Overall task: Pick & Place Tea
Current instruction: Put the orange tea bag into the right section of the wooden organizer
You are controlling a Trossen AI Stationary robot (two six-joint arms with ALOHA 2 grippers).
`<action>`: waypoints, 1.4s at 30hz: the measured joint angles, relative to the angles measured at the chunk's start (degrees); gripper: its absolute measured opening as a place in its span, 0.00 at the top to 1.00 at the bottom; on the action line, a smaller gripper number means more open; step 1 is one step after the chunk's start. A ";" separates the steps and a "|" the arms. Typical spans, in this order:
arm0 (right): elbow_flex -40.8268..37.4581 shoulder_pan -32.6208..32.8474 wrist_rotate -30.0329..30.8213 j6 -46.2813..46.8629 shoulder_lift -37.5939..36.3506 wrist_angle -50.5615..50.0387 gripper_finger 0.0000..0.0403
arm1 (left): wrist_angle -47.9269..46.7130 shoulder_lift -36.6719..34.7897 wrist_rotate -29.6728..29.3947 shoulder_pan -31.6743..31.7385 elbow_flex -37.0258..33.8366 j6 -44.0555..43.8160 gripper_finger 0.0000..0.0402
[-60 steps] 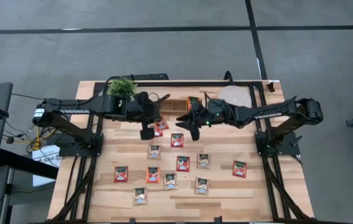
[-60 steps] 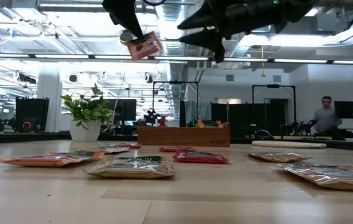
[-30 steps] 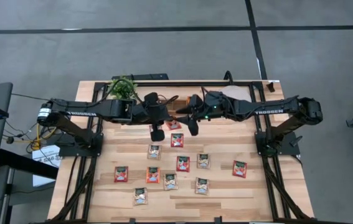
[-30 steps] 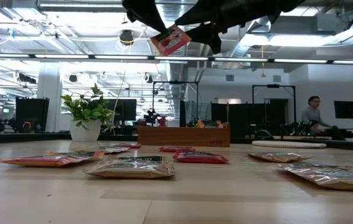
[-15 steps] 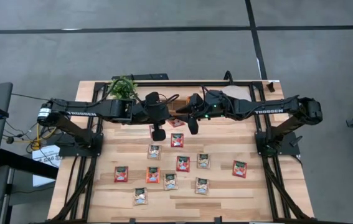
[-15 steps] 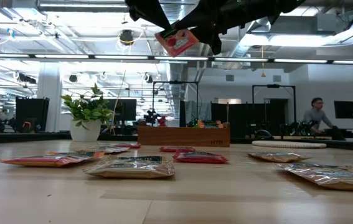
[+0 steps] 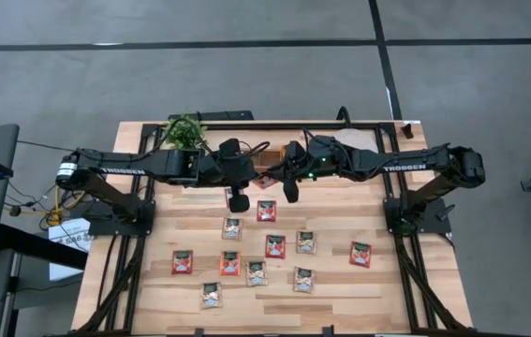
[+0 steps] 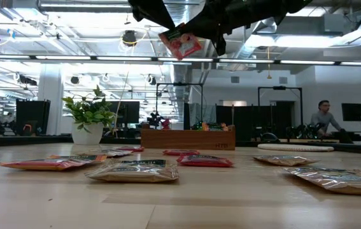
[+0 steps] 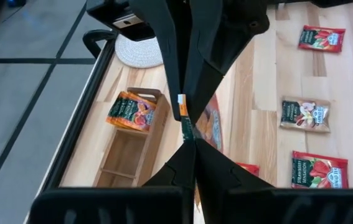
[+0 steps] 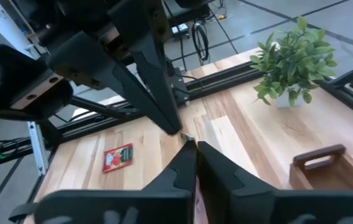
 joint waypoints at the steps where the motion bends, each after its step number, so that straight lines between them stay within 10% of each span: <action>1: 0.00 0.00 -0.15 0.34 0.00 0.24 0.98 | -0.02 0.00 0.23 0.00 0.00 0.00 1.00; 25: 0.00 -0.25 0.38 1.62 0.00 0.34 1.00 | 0.85 -0.01 -6.63 -0.02 0.00 0.58 1.00; 31: -0.54 -2.46 6.31 1.95 0.00 -0.73 1.00 | -6.19 0.00 -18.54 0.07 0.00 1.25 1.00; 42: -5.22 -9.81 5.90 1.62 -0.11 0.76 1.00 | -22.81 -0.23 -18.77 1.12 -1.69 -14.18 1.00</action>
